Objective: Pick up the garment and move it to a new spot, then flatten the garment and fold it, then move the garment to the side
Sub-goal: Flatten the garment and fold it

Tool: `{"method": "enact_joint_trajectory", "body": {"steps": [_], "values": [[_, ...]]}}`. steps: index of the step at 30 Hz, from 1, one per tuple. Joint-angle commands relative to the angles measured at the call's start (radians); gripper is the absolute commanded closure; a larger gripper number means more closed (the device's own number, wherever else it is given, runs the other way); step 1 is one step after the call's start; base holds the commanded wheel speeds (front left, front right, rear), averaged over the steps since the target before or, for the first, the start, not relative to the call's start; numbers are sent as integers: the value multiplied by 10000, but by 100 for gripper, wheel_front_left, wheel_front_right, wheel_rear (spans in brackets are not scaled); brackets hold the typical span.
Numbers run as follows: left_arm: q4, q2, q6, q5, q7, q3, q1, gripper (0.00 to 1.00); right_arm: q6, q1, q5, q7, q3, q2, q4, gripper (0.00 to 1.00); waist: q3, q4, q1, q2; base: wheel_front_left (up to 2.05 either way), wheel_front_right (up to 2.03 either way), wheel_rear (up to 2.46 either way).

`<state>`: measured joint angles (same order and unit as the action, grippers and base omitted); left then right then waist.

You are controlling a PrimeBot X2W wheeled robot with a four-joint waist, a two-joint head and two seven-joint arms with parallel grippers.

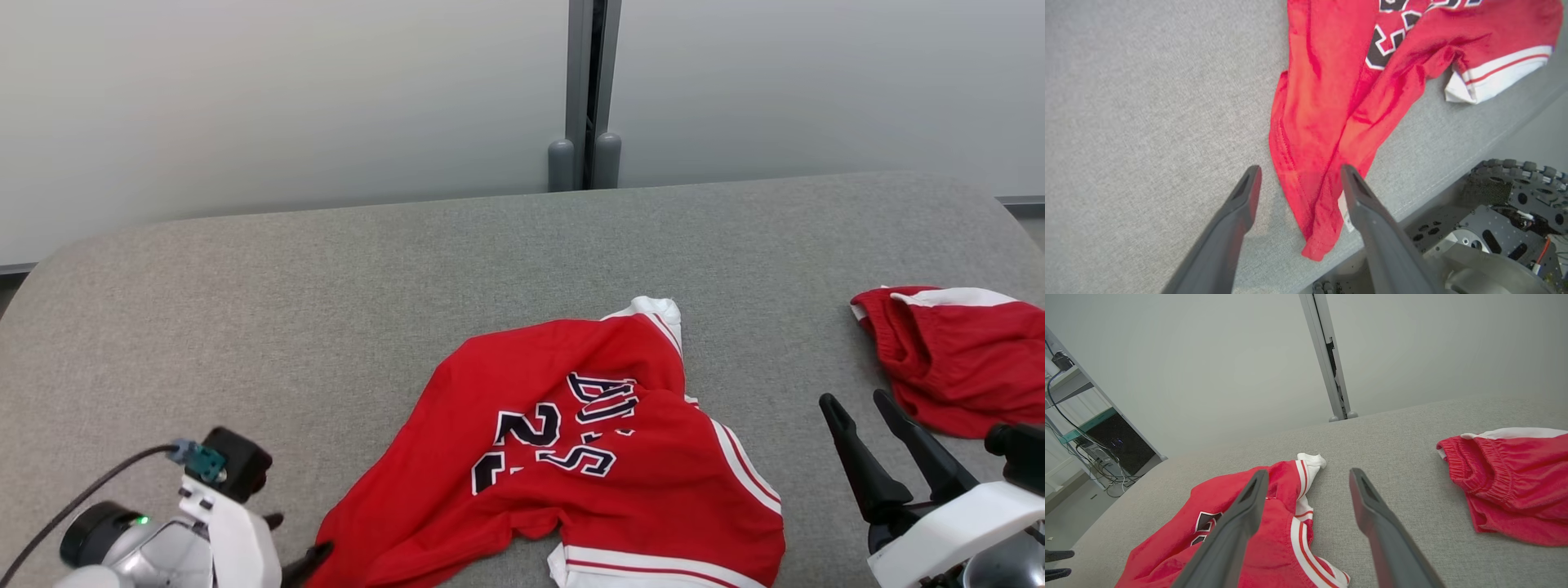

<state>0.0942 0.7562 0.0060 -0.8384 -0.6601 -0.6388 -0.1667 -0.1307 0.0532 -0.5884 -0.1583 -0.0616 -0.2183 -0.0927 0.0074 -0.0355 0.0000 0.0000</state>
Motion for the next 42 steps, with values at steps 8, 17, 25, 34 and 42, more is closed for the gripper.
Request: {"method": "enact_joint_trajectory", "body": {"steps": [8, 17, 25, 34, 42], "values": [[-829, -1173, 509, 147, 1432, 681, -972, 0, -3, -28, 44, 15, -36, 17, -71, 0, 140, -278, 0, 0, 0, 0, 0], [-3163, -2851, 439, 70, 1959, 568, -2489, 0, -3, -453, 21, 77, -199, -97, 5, 0, 755, -785, 0, 0, 0, 0, 0], [-5237, -3934, -27, 91, 2065, 182, -3609, 0, -3, -736, 31, 66, -322, -123, 2, 0, 1280, -1159, 0, 0, 0, 0, 0], [-7366, -4352, -407, 840, 2537, -470, -4425, 0, -3, -971, 102, 63, -383, -164, 43, 0, 1671, -1535, 0, 0, 0, 0, 0], [-8704, -4642, -795, 753, 2423, -770, -4472, 21, -3, -983, 92, 116, -449, -108, 164, 0, 1703, -1685, 0, 0, 0, 0, 0]]}}
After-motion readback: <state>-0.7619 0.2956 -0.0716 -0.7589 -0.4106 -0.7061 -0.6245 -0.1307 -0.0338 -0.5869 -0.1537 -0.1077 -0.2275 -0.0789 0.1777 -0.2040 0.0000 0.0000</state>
